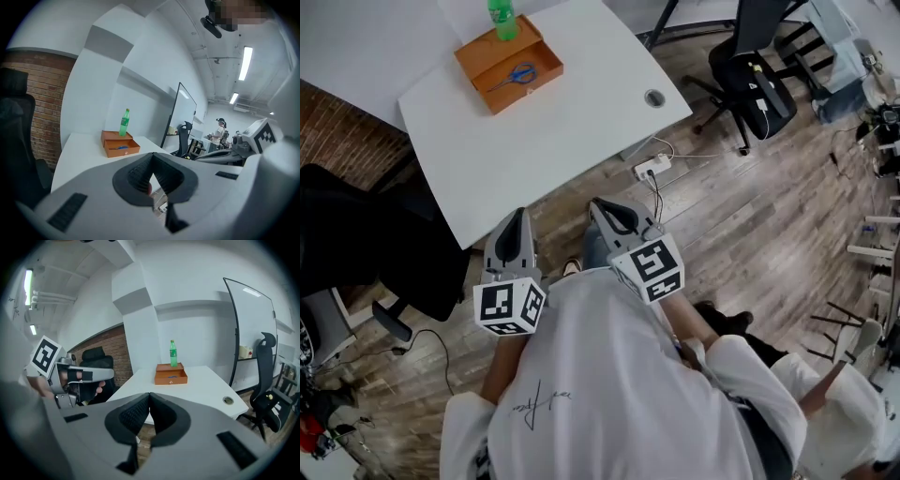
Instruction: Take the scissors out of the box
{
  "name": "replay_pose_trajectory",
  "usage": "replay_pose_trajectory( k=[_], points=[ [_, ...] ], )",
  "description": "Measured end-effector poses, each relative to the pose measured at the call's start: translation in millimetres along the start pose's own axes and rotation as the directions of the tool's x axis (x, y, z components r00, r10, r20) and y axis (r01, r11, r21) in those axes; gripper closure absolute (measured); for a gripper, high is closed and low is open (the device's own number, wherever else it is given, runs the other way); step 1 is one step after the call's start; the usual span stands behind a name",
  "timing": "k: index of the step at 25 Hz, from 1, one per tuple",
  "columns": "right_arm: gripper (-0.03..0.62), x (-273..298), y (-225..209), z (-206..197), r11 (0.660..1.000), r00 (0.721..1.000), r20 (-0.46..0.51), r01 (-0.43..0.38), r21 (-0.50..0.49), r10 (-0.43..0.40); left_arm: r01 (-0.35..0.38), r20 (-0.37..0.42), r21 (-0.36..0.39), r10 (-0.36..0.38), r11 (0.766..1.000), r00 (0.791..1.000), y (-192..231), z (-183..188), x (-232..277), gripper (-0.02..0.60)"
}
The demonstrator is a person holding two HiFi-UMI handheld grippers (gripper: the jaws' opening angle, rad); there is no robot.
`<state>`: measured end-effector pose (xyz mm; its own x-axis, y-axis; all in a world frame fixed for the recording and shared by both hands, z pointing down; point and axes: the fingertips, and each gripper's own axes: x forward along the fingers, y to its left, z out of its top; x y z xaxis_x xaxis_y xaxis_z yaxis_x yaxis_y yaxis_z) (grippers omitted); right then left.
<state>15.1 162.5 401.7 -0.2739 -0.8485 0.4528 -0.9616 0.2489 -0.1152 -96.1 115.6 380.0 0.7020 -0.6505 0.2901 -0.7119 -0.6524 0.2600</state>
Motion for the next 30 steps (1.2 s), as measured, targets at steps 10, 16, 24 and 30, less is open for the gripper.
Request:
replay_pose_trajectory(
  k=[10, 16, 24, 30],
  points=[
    [0.585, 38, -71, 28, 0.995, 0.995, -0.012, -0.103, 0.001, 0.103, -0.100, -0.005, -0.008, 0.100, 0.995, 0.995, -10, 27, 67, 0.574],
    [0.585, 54, -103, 33, 0.986, 0.986, -0.018, -0.165, 0.010, 0.165, -0.153, -0.017, -0.010, 0.152, 0.988, 0.988, -19, 33, 99, 0.574],
    [0.585, 76, -124, 43, 0.954, 0.954, -0.011, -0.301, 0.003, 0.301, -0.211, -0.032, 0.000, 0.211, 0.977, 0.977, -23, 35, 123, 0.574],
    [0.585, 92, -123, 57, 0.920, 0.920, -0.007, -0.391, 0.020, 0.391, -0.251, -0.041, -0.017, 0.250, 0.968, 0.967, -6, 35, 132, 0.574]
  ],
)
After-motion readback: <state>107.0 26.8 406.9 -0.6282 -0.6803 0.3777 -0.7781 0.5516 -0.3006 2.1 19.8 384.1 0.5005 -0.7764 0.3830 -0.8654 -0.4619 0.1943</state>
